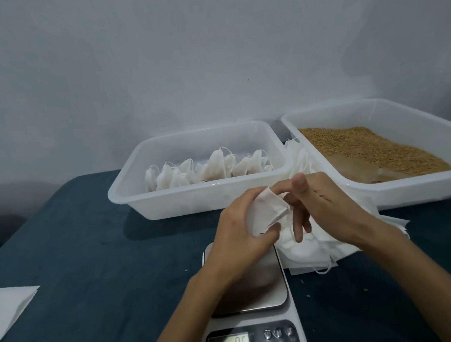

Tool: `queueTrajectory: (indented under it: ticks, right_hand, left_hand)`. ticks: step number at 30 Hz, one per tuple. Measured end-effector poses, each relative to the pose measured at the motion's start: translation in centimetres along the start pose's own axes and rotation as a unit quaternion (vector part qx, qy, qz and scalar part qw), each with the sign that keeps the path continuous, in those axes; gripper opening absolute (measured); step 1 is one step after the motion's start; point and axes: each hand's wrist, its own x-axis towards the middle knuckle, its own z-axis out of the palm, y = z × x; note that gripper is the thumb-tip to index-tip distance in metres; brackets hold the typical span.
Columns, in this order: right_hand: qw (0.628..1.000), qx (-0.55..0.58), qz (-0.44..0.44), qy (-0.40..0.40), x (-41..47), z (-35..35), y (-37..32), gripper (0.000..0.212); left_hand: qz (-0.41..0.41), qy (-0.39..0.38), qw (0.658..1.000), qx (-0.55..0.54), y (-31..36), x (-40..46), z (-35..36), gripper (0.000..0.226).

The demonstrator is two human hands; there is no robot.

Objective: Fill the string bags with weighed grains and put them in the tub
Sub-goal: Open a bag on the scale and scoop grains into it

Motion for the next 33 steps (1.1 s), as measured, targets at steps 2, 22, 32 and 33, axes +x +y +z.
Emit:
queueTrajectory:
  ticks: [2,22,32,33]
  right_hand:
    - [0.998,-0.047,0.028,-0.043,0.1,0.0,-1.4,0.099]
    - [0.96,-0.263,0.075,0.06,4.3,-11.2,-1.5,0.035]
    - [0.788,-0.515,0.338,-0.02,2.7,-20.2,10.9,0.045]
    - [0.779,-0.528,0.336,-0.027,2.9,-20.4,11.1,0.041]
  left_hand:
    - [0.011,0.002,1.0,-0.005,0.3,0.0,0.2,0.043]
    - [-0.094,-0.03,0.967,-0.234,-0.2,-1.3,0.6,0.04]
    - [-0.097,-0.013,0.971,-0.218,-0.7,-1.1,0.3,0.044]
    - [-0.101,-0.013,0.97,-0.22,-0.6,-1.1,0.3,0.044]
